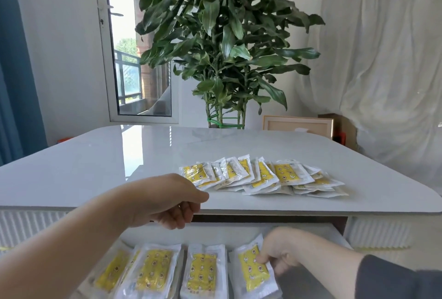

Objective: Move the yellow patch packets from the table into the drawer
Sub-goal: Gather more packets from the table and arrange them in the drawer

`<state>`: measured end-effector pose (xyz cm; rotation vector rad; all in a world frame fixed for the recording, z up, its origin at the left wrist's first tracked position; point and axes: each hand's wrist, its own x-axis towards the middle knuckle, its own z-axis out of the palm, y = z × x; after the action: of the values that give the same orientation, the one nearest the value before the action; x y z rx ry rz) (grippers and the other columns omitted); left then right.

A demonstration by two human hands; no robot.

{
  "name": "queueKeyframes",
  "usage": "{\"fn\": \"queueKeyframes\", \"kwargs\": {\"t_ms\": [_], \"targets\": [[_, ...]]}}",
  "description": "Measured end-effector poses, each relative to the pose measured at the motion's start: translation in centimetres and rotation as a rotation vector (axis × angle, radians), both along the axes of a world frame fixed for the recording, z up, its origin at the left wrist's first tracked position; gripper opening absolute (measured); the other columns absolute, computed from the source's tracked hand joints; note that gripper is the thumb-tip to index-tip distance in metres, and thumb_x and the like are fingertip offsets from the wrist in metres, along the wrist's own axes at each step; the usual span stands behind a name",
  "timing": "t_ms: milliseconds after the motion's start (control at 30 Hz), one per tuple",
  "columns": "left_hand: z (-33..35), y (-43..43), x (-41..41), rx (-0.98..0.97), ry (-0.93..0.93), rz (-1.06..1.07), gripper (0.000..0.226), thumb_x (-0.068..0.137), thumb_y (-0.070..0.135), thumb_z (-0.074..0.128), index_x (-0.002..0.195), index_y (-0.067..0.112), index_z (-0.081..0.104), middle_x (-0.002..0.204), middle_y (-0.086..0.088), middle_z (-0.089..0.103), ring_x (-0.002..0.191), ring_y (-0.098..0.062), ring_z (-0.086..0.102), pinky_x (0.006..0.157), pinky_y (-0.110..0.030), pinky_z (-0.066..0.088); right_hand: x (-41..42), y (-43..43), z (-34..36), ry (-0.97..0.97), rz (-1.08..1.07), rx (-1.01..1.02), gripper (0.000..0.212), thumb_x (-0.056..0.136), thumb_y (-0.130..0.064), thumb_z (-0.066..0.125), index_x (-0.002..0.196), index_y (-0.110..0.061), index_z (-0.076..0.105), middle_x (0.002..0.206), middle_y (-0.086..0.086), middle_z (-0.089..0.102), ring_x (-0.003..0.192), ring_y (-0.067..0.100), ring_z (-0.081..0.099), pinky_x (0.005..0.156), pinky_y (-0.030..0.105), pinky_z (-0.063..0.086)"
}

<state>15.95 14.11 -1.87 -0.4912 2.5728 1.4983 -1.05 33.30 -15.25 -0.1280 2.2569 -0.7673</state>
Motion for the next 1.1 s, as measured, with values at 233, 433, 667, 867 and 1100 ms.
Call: {"fn": "queueKeyframes", "kwargs": {"t_ms": [233, 433, 667, 867, 1100], "targets": [[0.4, -0.9, 0.1, 0.036, 0.042, 0.039, 0.028, 0.089, 0.029, 0.063, 0.072, 0.008, 0.061, 0.060, -0.007, 0.059, 0.049, -0.017, 0.054, 0.046, -0.022, 0.044, 0.6, 0.2, 1.1, 0.021, 0.139, 0.132, 0.052, 0.094, -0.024, 0.059, 0.137, 0.000, 0.044, 0.137, 0.017, 0.051, 0.118, 0.026, 0.059, 0.096, 0.037, 0.052], [0.9, -2.4, 0.3, 0.145, 0.095, 0.164, 0.023, 0.091, 0.023, 0.062, 0.080, 0.002, 0.061, 0.061, -0.010, 0.057, 0.048, -0.019, 0.053, 0.045, -0.023, 0.045, 3.1, 4.3, 6.8, 0.144, 0.353, -0.221, 0.040, 0.096, -0.010, 0.051, 0.128, -0.033, 0.056, 0.136, -0.005, 0.052, 0.117, 0.011, 0.057, 0.097, 0.029, 0.051], [-1.8, -4.1, -3.9, 0.010, 0.126, 0.479, 0.021, 0.085, 0.020, 0.064, 0.075, 0.004, 0.055, 0.061, -0.010, 0.049, 0.048, -0.021, 0.043, 0.047, -0.021, 0.042, 4.9, 6.5, 11.1, 0.160, 0.300, -0.571, 0.027, 0.089, -0.008, 0.064, 0.111, -0.022, 0.068, 0.115, 0.004, 0.069, 0.094, 0.018, 0.069, 0.085, 0.033, 0.057], [-2.4, -3.4, -9.1, -0.351, 0.082, 0.498, 0.041, 0.088, 0.044, 0.052, 0.066, 0.011, 0.042, 0.058, -0.002, 0.042, 0.049, -0.020, 0.039, 0.049, -0.020, 0.030, 4.6, 3.5, 12.4, 0.371, 0.182, -0.583, 0.011, 0.091, -0.012, 0.061, 0.099, -0.015, 0.068, 0.100, 0.010, 0.071, 0.075, 0.013, 0.065, 0.074, 0.029, 0.057], [-2.0, -3.1, -13.2, -0.554, -0.126, 0.455, 0.051, 0.076, 0.055, 0.066, 0.102, 0.012, 0.057, 0.084, -0.001, 0.066, 0.080, -0.016, 0.066, 0.058, -0.023, 0.044, 1.1, -0.8, 13.0, 0.533, 0.029, -0.584, 0.011, 0.087, -0.008, 0.056, 0.082, -0.007, 0.066, 0.075, 0.007, 0.065, 0.062, 0.019, 0.056, 0.056, 0.027, 0.050]]}}
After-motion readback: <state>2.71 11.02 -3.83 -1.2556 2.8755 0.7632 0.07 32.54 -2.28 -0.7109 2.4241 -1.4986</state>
